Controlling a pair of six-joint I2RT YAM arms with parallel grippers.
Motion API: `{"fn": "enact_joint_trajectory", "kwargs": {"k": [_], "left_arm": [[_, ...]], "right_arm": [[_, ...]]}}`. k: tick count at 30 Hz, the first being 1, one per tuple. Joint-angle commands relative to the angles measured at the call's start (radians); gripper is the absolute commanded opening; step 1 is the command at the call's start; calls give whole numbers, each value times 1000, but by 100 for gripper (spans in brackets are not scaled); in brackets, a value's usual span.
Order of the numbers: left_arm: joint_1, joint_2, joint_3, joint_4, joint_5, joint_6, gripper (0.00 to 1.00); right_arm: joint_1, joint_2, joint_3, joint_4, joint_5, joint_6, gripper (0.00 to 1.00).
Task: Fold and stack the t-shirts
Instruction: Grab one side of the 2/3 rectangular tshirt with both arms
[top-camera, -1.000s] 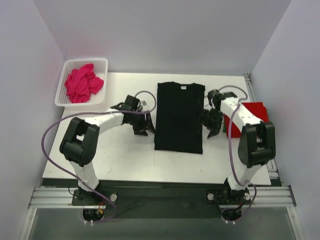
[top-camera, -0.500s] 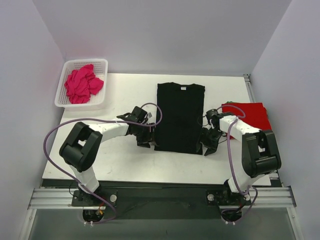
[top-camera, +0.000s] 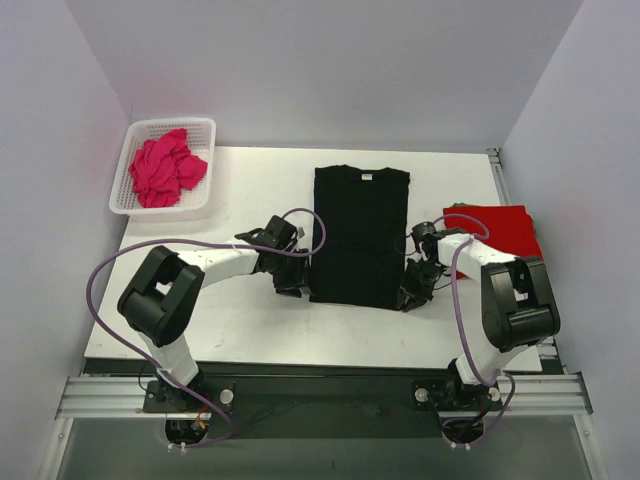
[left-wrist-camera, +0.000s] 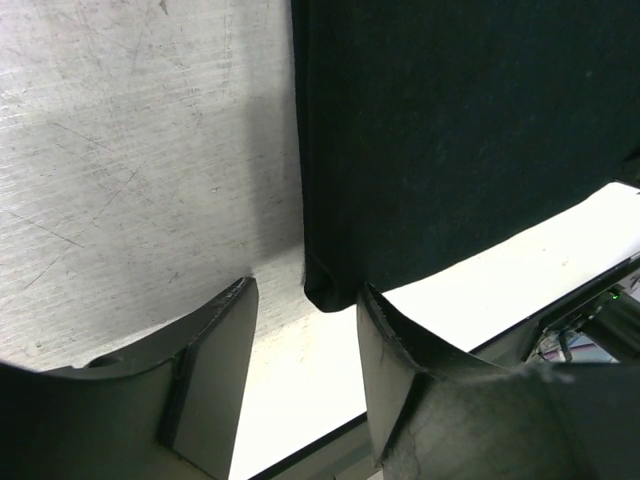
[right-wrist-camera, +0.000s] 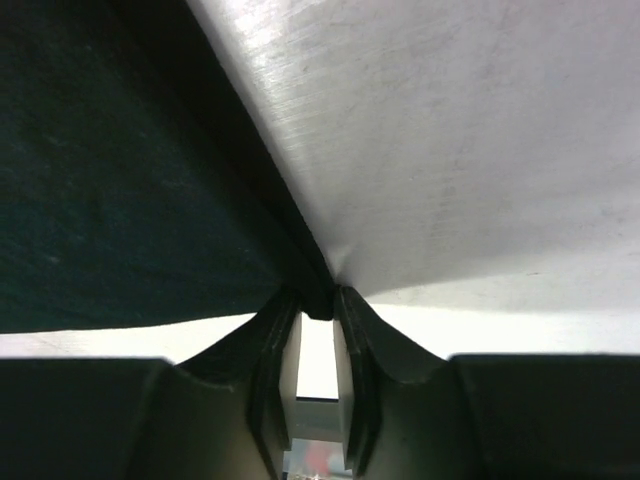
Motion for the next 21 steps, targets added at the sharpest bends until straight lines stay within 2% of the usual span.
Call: {"fn": "enact_joint_trajectory", "kwargs": {"k": [1, 8, 21], "left_arm": [[-13, -22, -9, -15, -30, 6, 54], [-29, -10, -8, -9, -26, -3, 49], [-66, 47, -8, 22, 5, -34, 42]], "right_arm": [[10, 26, -16, -6, 34, 0, 18], [13, 26, -10, -5, 31, 2, 14], [13, 20, -4, -6, 28, -1, 11]]}}
